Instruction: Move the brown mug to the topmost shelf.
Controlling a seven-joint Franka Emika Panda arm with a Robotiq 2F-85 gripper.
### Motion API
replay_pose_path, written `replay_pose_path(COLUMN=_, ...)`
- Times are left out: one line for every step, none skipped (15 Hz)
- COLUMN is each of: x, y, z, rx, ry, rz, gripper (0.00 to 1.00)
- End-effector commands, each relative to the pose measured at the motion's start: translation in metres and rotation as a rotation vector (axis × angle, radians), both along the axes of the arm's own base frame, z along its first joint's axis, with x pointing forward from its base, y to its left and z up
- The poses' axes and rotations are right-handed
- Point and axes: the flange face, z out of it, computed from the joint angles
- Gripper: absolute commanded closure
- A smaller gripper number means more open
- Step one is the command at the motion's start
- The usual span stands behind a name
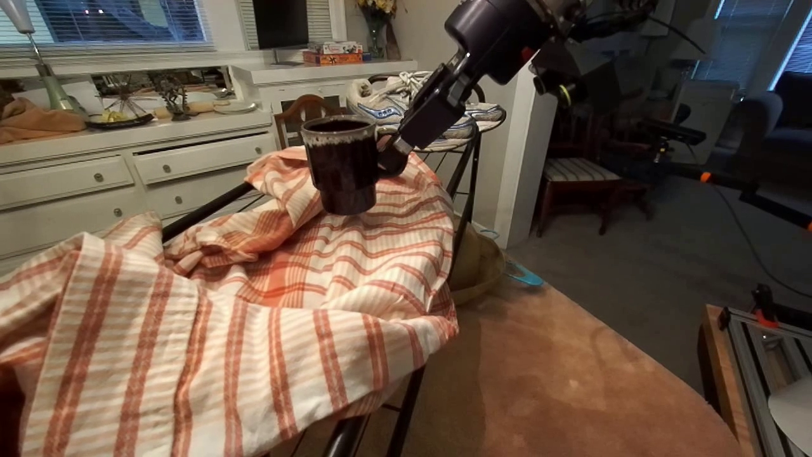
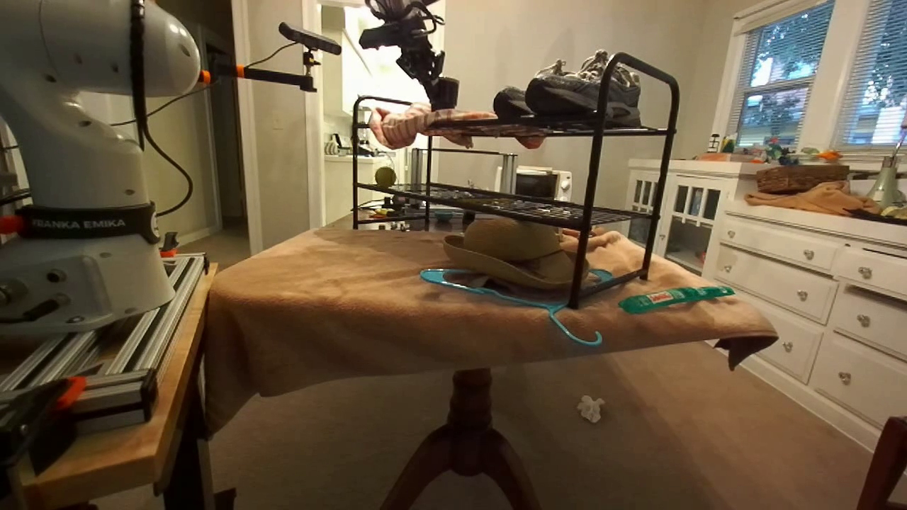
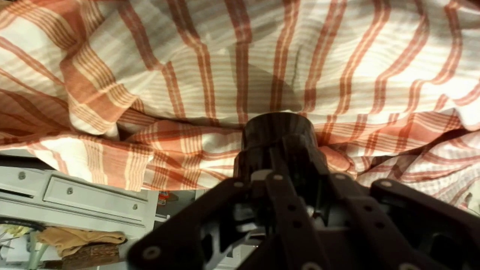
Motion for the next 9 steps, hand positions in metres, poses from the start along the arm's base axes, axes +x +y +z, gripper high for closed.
replay_pose_path(x=0.0038, y=0.0079, z=-0.0073, rx=-0.030, ry=0.002, rz=0.016, gripper=0.96)
replay_pose_path(x=0.0035, y=0.0088, z=-0.0086, rx=-0.033, ry=0.002, rz=0.021, gripper=0.96)
replay_pose_path(x=0.0033, y=0.0093, z=-0.0099, rx=-0.040, ry=0.002, rz=0.026, gripper=0.96)
replay_pose_path(x=0.0031, y=0.0094, z=-0.0112, rx=-0.044, ry=0.004, rz=0.031, gripper=0.96)
replay_pose_path(x=0.0029, y=0.0093, z=-0.0123, rx=-0.047, ry=0.004, rz=0.034, gripper=0.96)
replay_pose_path(x=0.0030, y=0.0094, z=-0.0136, rx=-0.053, ry=0.001, rz=0.038, gripper=0.96)
replay_pose_path(x=0.0030, y=0.0094, z=-0.0147, rx=-0.050, ry=-0.001, rz=0.041, gripper=0.96)
replay_pose_path(x=0.0032, y=0.0095, z=-0.0157, rx=-0.047, ry=-0.003, rz=0.041, gripper=0.96)
replay_pose_path(x=0.0033, y=0.0096, z=-0.0173, rx=-0.045, ry=-0.002, rz=0.042, gripper=0.96)
